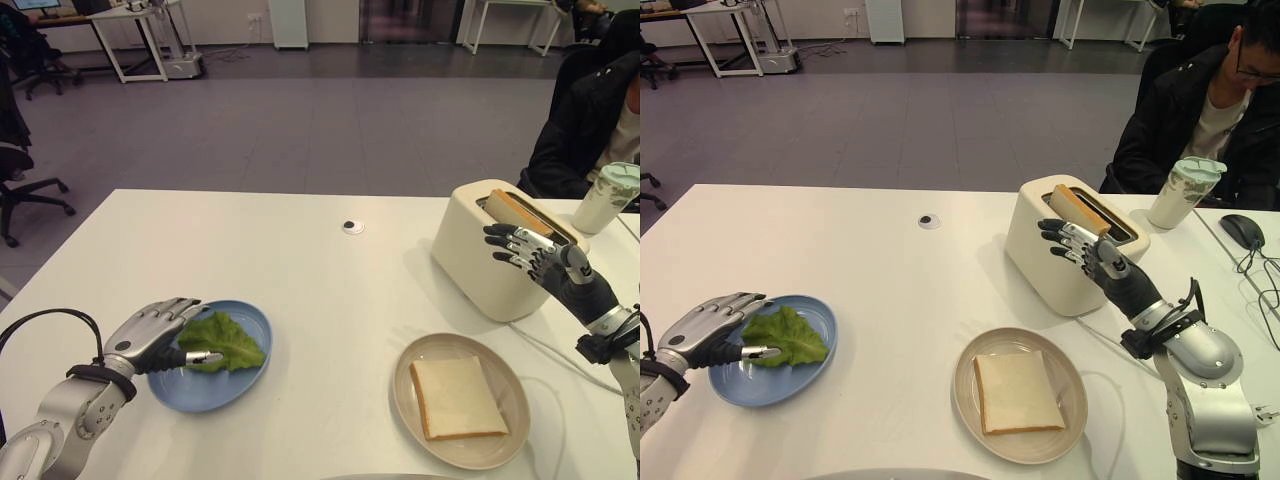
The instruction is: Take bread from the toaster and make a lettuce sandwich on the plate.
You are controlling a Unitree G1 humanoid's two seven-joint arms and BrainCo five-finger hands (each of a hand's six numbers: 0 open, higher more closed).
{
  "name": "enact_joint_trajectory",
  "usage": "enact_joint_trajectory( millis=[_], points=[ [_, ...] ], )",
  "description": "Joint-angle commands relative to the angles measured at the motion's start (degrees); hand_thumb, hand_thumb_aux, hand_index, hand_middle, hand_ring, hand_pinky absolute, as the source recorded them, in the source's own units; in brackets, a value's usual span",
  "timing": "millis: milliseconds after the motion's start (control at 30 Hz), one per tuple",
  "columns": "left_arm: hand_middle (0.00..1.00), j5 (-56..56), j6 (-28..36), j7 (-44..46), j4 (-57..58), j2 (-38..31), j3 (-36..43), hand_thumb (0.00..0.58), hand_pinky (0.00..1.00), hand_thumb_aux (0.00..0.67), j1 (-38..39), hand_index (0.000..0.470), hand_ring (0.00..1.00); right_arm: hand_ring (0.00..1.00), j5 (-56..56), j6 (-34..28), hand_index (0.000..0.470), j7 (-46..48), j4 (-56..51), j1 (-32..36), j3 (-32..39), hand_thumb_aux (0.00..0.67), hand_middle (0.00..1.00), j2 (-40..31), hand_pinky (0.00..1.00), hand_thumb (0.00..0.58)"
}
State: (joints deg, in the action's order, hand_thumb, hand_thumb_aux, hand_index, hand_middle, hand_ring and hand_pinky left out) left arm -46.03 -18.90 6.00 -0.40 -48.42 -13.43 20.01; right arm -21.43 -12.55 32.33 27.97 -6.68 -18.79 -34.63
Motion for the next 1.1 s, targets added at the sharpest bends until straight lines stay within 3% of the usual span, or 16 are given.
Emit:
enact_joint_trajectory(
  millis=[33, 67, 167, 467, 800, 933, 1100],
  points=[
    [0.0, -2.3, 0.5, -2.5, 3.0, -1.8, 2.0, 0.454, 0.0, 0.357, -0.5, 0.251, 0.0, 0.0, -1.9, -1.4, 0.0, -0.2, 0.8, 1.0, -1.3, 0.0, 0.0, -0.1, 0.0, 0.0],
    [0.0, -2.8, 0.6, -3.2, 4.0, -2.0, 2.6, 0.54, 0.0, 0.494, -1.0, 0.347, 0.0, 0.0, -2.3, -1.6, 0.0, -0.4, 0.9, 1.3, -1.7, 0.0, 0.0, -0.1, 0.0, 0.0],
    [0.0, -3.6, 0.9, -5.3, 6.6, -2.1, 4.6, 0.58, 0.0, 0.67, -2.2, 0.47, 0.0, 0.0, -3.7, -2.6, 0.0, -0.8, 0.8, 2.8, -2.9, 0.0, 0.0, -0.6, 0.0, 0.0],
    [0.0, -2.8, 1.9, -8.6, 6.2, -2.0, 7.5, 0.58, 0.0, 0.67, -4.2, 0.47, 0.0, 0.0, -5.8, -3.6, 0.0, -0.8, 0.4, 4.0, -4.4, 0.0, 0.0, -0.8, 0.0, 0.0],
    [0.0, 5.7, 3.7, -6.0, -19.3, 1.5, 0.5, 0.58, 0.0, 0.67, -7.8, 0.47, 0.0, 0.0, -5.1, -3.5, 0.0, -1.3, -1.1, 6.0, -3.7, 0.0, 0.0, -0.5, 0.0, 0.0],
    [0.0, 6.6, 3.7, -2.2, -27.9, 5.3, 5.9, 0.58, 0.0, 0.67, -12.1, 0.47, 0.0, 0.0, -5.0, -3.8, 0.0, -2.0, -1.8, 7.5, -3.4, 0.0, 0.0, -0.4, 0.0, 0.0],
    [0.0, 4.4, 4.0, 2.8, -30.3, 12.5, 17.2, 0.58, 0.0, 0.67, -20.3, 0.47, 0.0, 0.0, -4.1, -3.3, 0.0, -2.6, -4.2, 9.7, -2.1, 0.0, 0.0, -0.1, 0.0, 0.0]
  ],
)
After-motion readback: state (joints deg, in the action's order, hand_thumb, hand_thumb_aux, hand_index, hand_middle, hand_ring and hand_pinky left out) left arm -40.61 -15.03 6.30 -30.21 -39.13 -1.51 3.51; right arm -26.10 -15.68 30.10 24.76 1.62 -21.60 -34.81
